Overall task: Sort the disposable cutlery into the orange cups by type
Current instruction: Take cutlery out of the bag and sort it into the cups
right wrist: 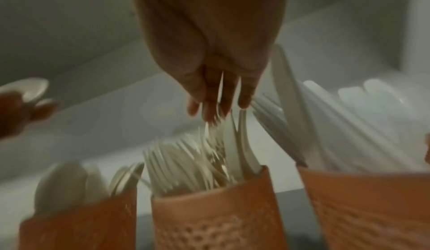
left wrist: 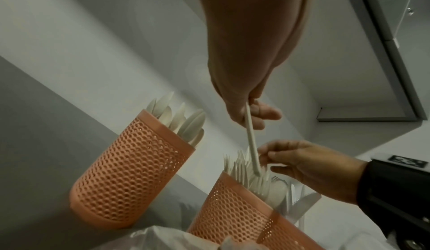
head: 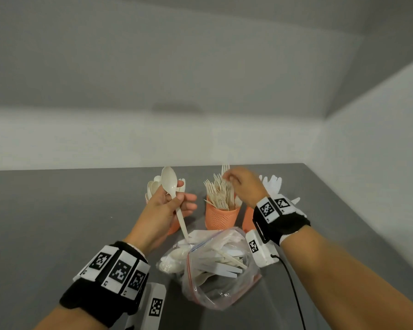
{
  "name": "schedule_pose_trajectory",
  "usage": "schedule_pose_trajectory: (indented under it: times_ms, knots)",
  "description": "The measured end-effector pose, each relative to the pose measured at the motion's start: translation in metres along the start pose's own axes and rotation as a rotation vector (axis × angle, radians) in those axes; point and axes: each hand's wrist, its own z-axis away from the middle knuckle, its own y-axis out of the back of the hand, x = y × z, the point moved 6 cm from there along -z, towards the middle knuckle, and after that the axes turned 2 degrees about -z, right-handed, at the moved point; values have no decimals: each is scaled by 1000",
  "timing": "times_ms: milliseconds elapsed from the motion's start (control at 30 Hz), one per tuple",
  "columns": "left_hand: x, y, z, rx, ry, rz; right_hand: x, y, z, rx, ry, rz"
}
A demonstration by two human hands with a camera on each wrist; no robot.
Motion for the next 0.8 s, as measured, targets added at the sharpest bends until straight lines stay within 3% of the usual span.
schedule_pose_trajectory:
  times_ms: [100,200,267,467,533,633,800]
  knots:
    - [-2,-4,-1,7,27,38,1,-9,9,-110,33,113]
    - [-3,-2,-2,44,40,86,-14,11,15,52,129,139]
    - [-3,-1,-3,61,45,91,-19,23,16,148,109,102]
    - [-5,-4,0,49,61,50,-16,2,21,-224,-10,157]
    - [-5,-4,1,45,64,46,-21,6,16,-205,-14,176]
    - [-5,-1,2,53,70,56,-20,27,5,-8,-113,227]
    - [-5,-2,0,64,74,40,-16,9,17,-205,-284,506]
